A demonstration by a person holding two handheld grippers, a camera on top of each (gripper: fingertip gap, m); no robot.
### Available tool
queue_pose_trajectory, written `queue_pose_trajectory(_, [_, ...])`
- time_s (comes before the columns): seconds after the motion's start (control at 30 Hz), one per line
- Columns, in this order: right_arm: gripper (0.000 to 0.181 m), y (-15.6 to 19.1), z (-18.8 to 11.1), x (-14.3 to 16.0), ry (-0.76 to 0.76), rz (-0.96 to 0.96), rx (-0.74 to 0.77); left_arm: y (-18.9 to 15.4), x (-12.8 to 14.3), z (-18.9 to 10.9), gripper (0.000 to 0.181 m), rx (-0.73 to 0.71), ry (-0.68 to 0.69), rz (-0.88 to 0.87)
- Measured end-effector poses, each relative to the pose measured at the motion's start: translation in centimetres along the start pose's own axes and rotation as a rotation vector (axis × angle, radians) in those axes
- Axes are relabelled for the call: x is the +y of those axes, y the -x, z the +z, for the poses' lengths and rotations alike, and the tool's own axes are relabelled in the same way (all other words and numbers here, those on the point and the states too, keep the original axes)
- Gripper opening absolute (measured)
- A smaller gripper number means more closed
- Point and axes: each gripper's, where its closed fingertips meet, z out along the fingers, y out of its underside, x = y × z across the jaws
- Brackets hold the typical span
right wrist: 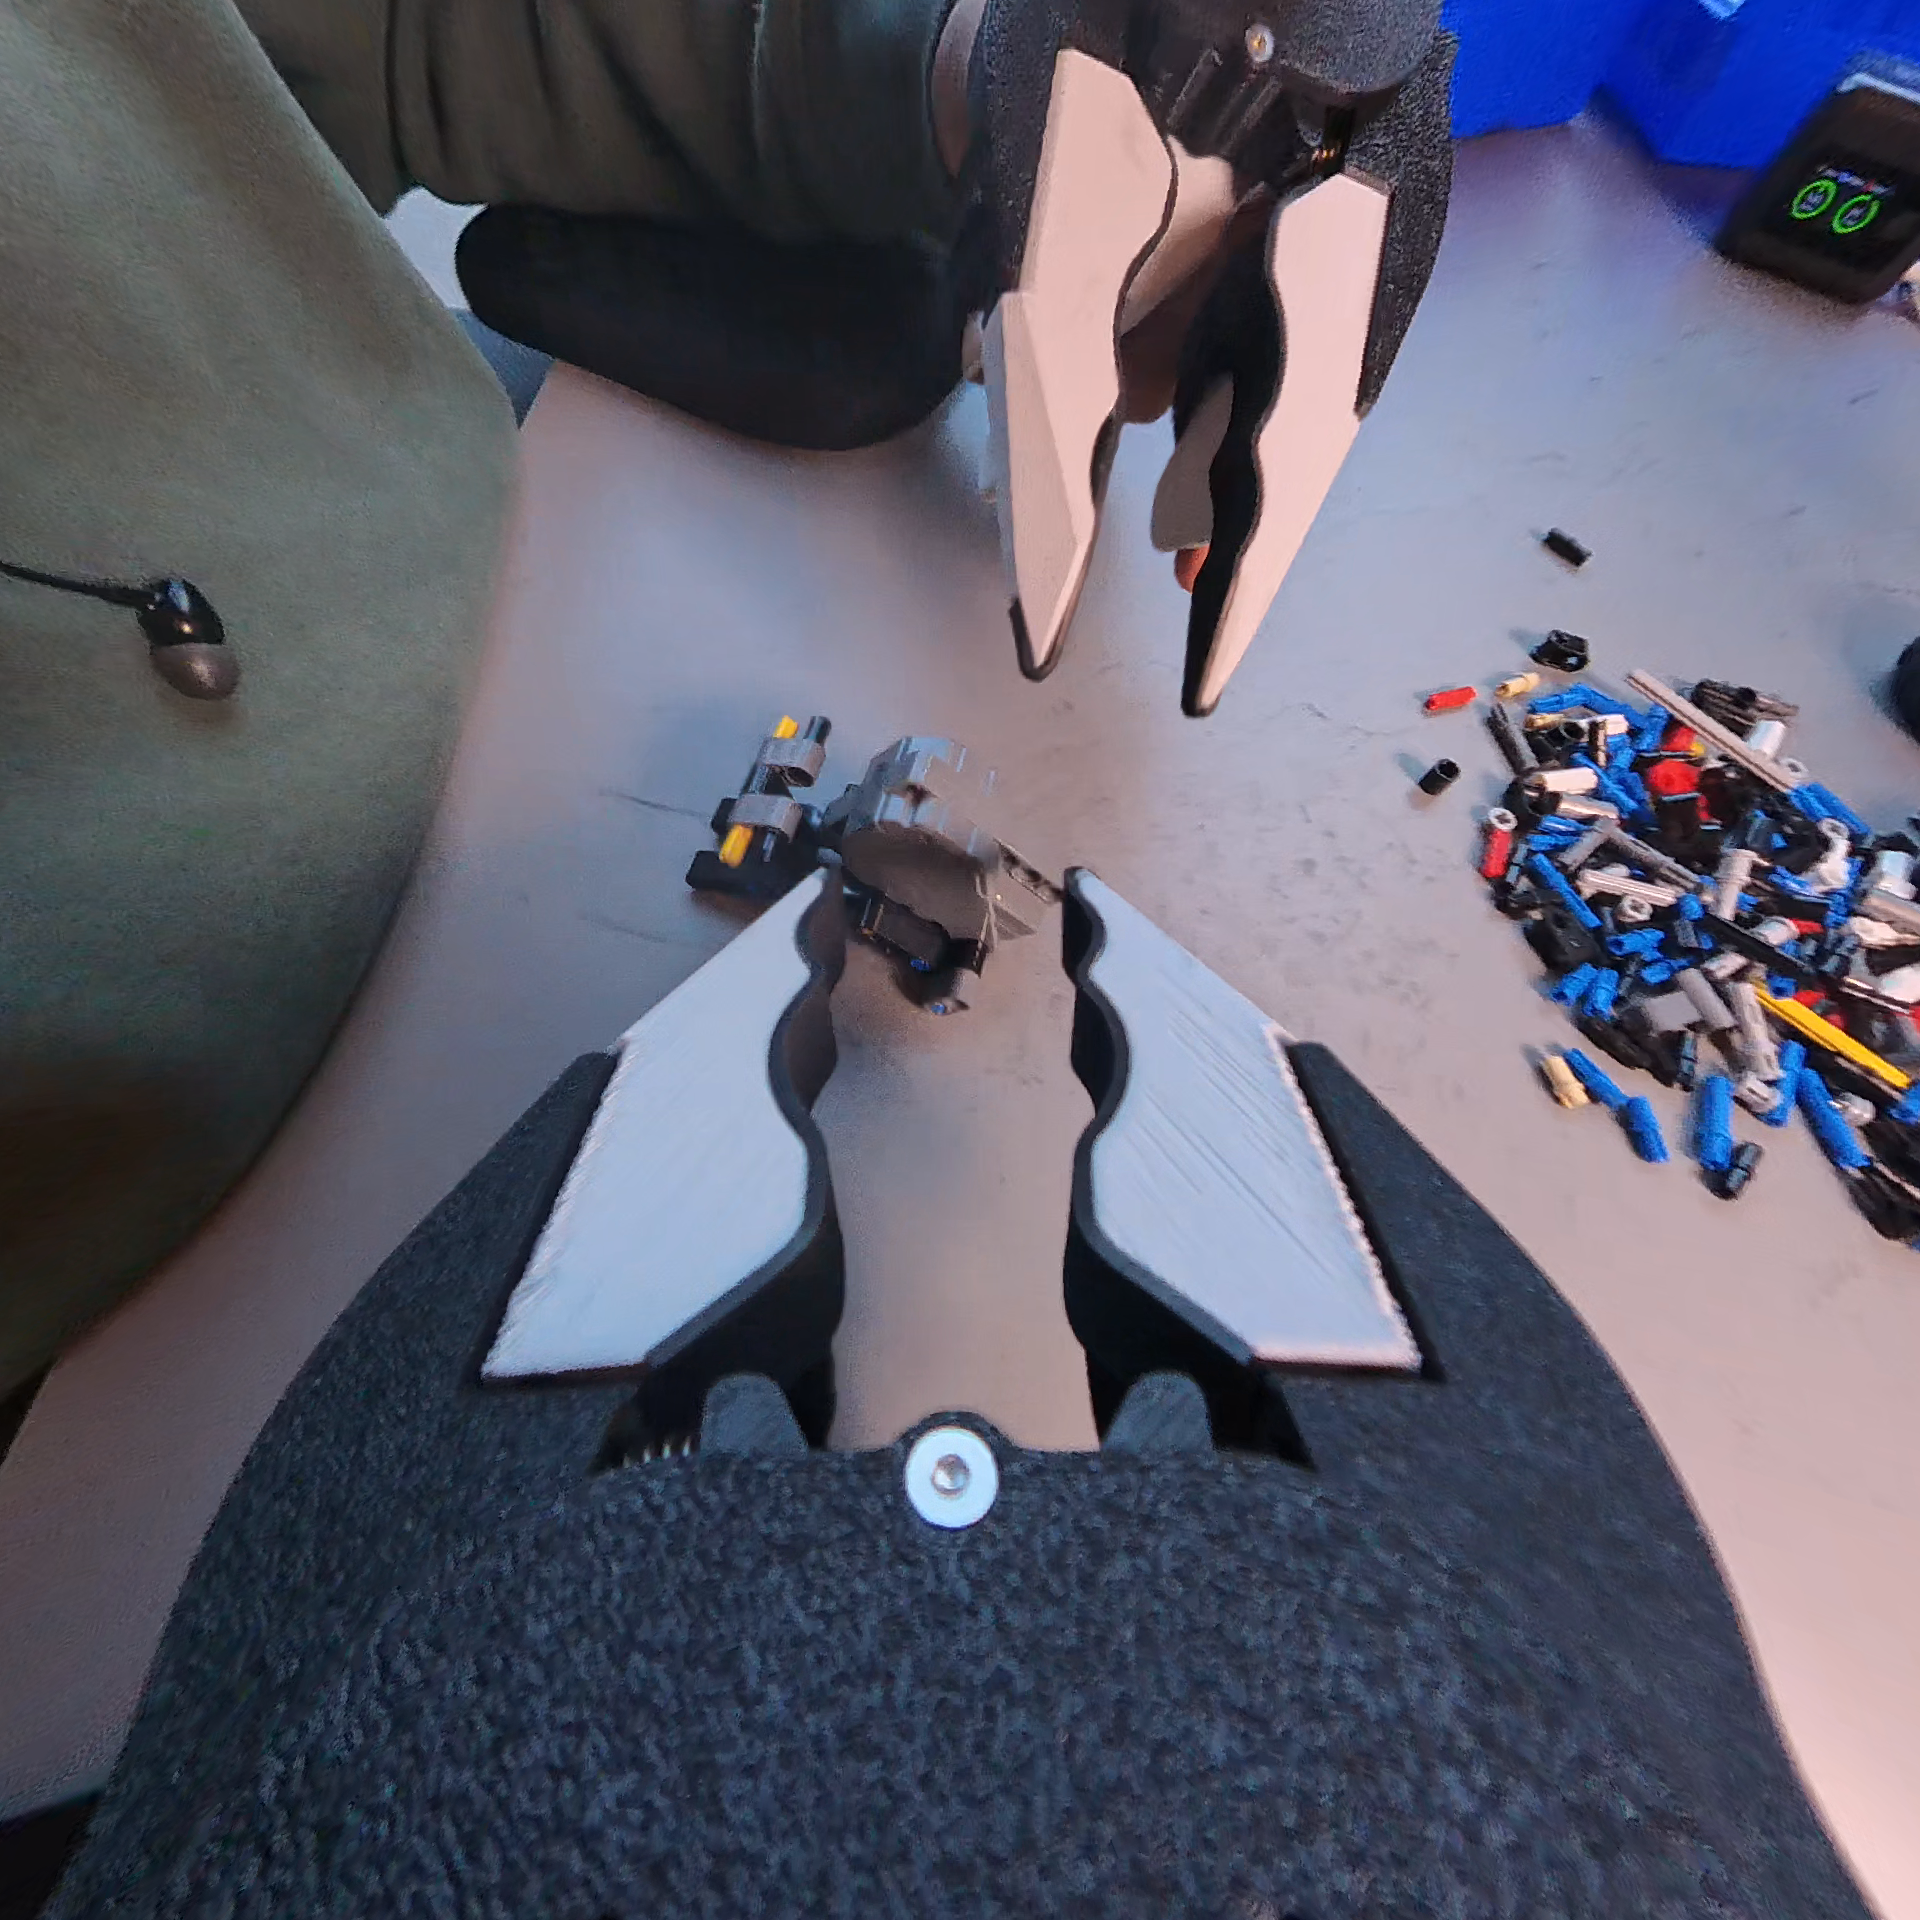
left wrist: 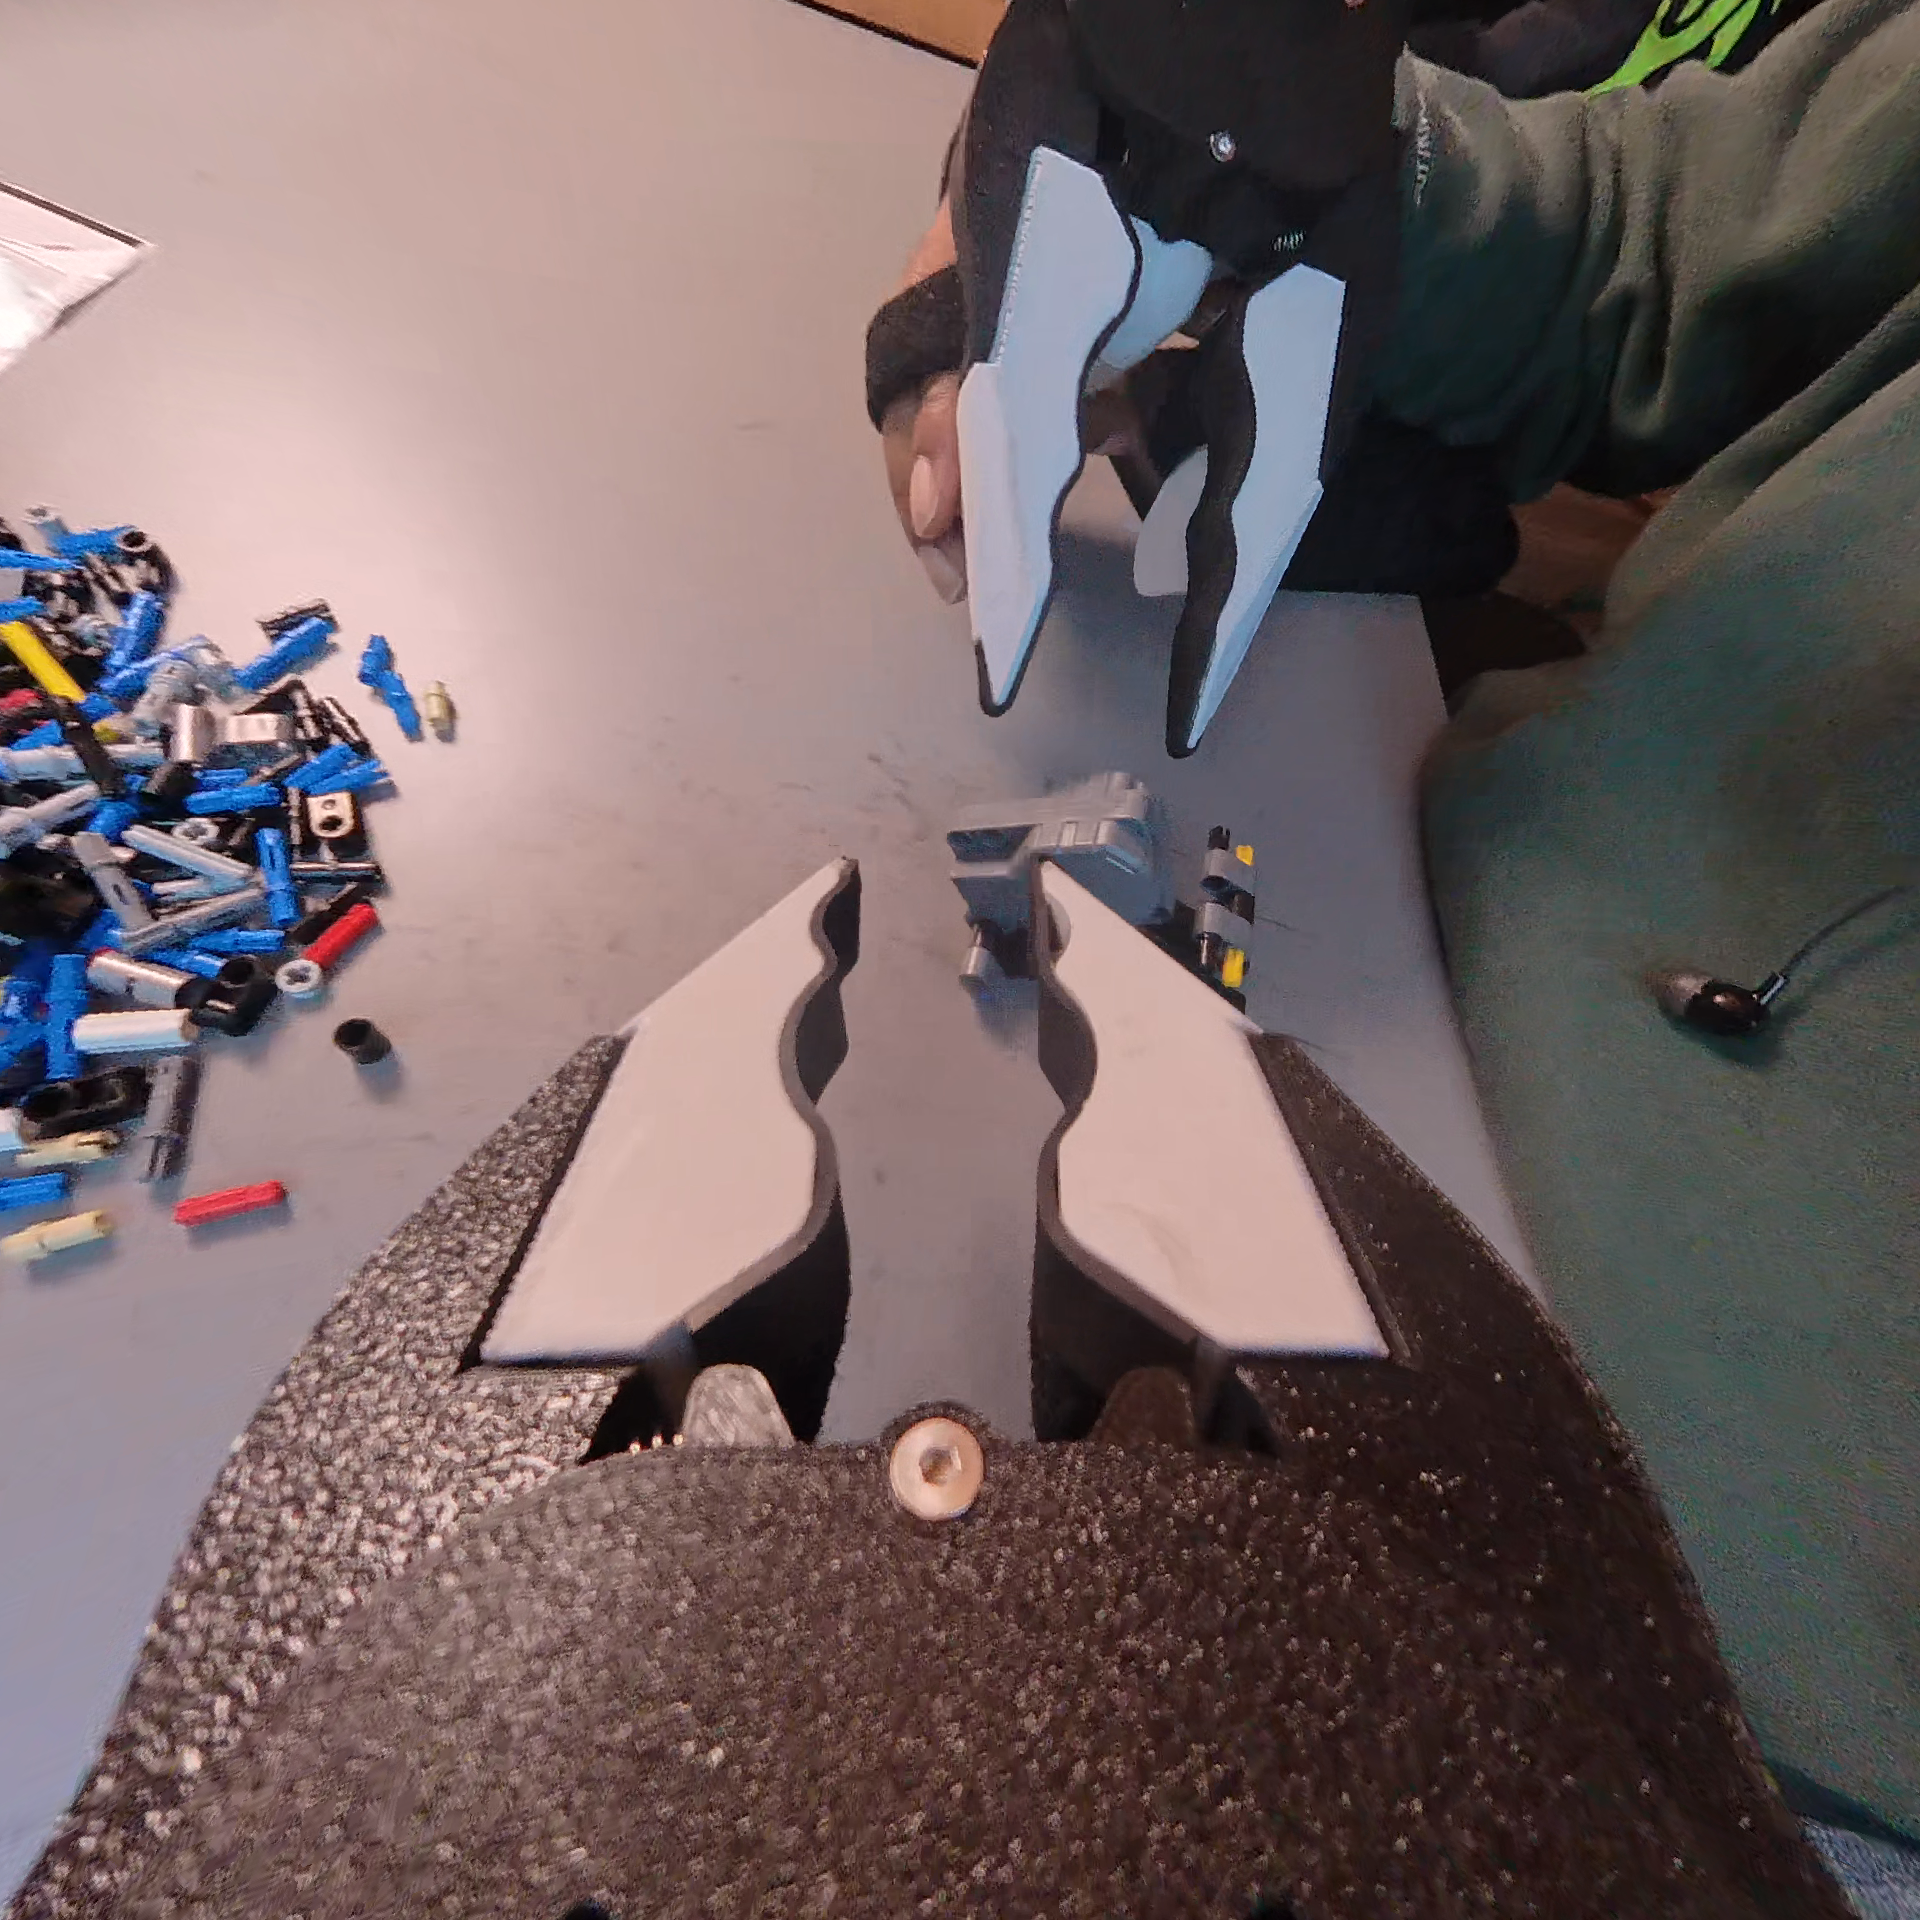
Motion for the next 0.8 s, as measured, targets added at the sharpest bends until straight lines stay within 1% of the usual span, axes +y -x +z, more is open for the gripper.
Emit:
queue_pose_trajectory(0.07, [0.056, 0.3, 0.9, -0.2, 0.0, 0.023, -0.013, -0.5, 0.5, 0.3, 0.033, 0.025, 0.029, 0.012])
queue_pose_trajectory(0.1, [0.061, 0.3, 1.3, -0.3, -0.002, 0.035, -0.016, -0.8, 0.7, 0.4, 0.035, 0.04, 0.04, 0.016])
queue_pose_trajectory(0.17, [0.063, 0.1, 2.1, -0.3, 0.008, 0.032, -0.02, -0.9, 1.1, 0.6, 0.035, 0.057, 0.05, 0.014])
queue_pose_trajectory(0.2, [0.064, 0.1, 2.4, -0.5, -0.001, 0.019, -0.039, -0.9, 1.3, 0.7, 0.035, 0.065, 0.054, 0.006])
queue_pose_trajectory(0.23, [0.059, 0.0, 2.7, -0.5, 0.0, 0.014, -0.063, -0.9, 1.5, 0.7, 0.035, 0.073, 0.056, -0.002])
queue_pose_trajectory(0.3, [0.048, 0.3, 3.2, 0.6, 0.061, 0.019, -0.135, -0.9, 1.5, 0.7, 0.035, 0.084, 0.052, -0.013])
queue_pose_trajectory(0.37, [0.047, 0.1, 3.1, 0.7, 0.06, 0.082, -0.163, -0.8, 1.4, 0.6, 0.035, 0.069, 0.047, -0.004])
queue_pose_trajectory(0.43, [0.045, -0.6, 2.7, 1.1, 0.091, 0.166, -0.138, -0.6, 1.3, 0.3, 0.034, 0.05, 0.037, 0.002])
queue_pose_trajectory(0.5, [0.043, -2.0, 1.5, 1.8, 0.132, 0.169, -0.04, 0.1, 1.2, 0.0, 0.034, 0.01, 0.023, 0.004])
queue_pose_trajectory(0.63, [0.039, -4.9, -2.3, 4.2, 0.264, 0.164, 0.199, 2.3, 0.8, -0.7, 0.033, -0.093, -0.014, -0.033])
queue_pose_trajectory(0.7, [0.039, -6.7, -4.4, 5.6, 0.34, 0.17, 0.354, 3.1, 0.5, -1.1, 0.033, -0.133, -0.042, -0.046])
queue_pose_trajectory(0.77, [0.039, -8.9, -6.5, 7.3, 0.435, 0.209, 0.543, 4.0, -0.3, -1.6, 0.035, -0.176, -0.095, -0.053])
queue_pose_trajectory(0.8, [0.04, -9.3, -7.0, 7.9, 0.466, 0.215, 0.583, 4.6, -0.8, -2.0, 0.038, -0.213, -0.128, -0.058])
